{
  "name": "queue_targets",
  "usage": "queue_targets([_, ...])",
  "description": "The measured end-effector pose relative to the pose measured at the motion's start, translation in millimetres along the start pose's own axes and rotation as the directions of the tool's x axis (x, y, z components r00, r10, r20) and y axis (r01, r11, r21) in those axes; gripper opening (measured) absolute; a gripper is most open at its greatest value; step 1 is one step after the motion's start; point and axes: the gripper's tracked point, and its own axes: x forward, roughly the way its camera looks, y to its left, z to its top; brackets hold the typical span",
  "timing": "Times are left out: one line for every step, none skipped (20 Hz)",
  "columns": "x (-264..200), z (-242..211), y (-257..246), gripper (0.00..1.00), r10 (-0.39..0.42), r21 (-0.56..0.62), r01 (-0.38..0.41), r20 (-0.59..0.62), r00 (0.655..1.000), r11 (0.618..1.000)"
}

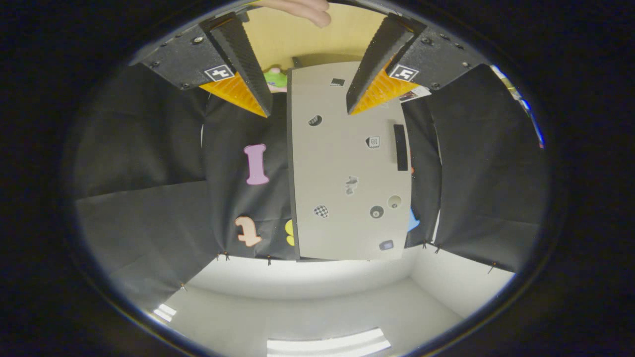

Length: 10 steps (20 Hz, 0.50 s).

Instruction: Open the shoe cabinet door, grab the shoes and put them into the shoe cabinet, then close the shoe cabinet door.

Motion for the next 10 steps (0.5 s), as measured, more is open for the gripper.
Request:
queue_targets([-4.7, 3.7, 0.1, 0.98, -0.010, -0.012, 0.011, 0.011, 1.000, 1.000])
queue_targets([-8.4, 8.1, 0.0, 0.98, -0.024, -0.019, 0.025, 0.024, 0.999, 1.000])
queue_targets([-11.5, 11.2, 0.5, 0.98, -0.037, -0.027, 0.038, 0.037, 0.999, 0.999])
queue_targets([-14.8, 13.5, 2.3, 0.98, -0.044, -0.032, 0.045, 0.046, 0.998, 0.998])
queue_targets([-17.5, 13.0, 5.5, 0.98, -0.046, -0.030, 0.047, 0.050, 0.998, 0.998])
queue_targets([-20.6, 12.6, 9.8, 0.98, -0.038, -0.026, 0.039, 0.051, 0.998, 0.999])
queue_targets([-22.7, 10.9, 15.3, 0.98, -0.028, -0.017, 0.029, 0.053, 0.998, 0.999])
queue_targets([-23.9, 7.7, 19.1, 0.98, -0.024, -0.003, 0.024, 0.048, 0.999, 1.000])
queue_targets([-26.3, 3.7, 20.8, 0.98, -0.022, 0.012, 0.022, 0.041, 0.999, 1.000])
queue_targets([-27.0, 1.2, 24.4, 0.98, -0.019, 0.026, 0.018, 0.037, 0.999, 1.000])
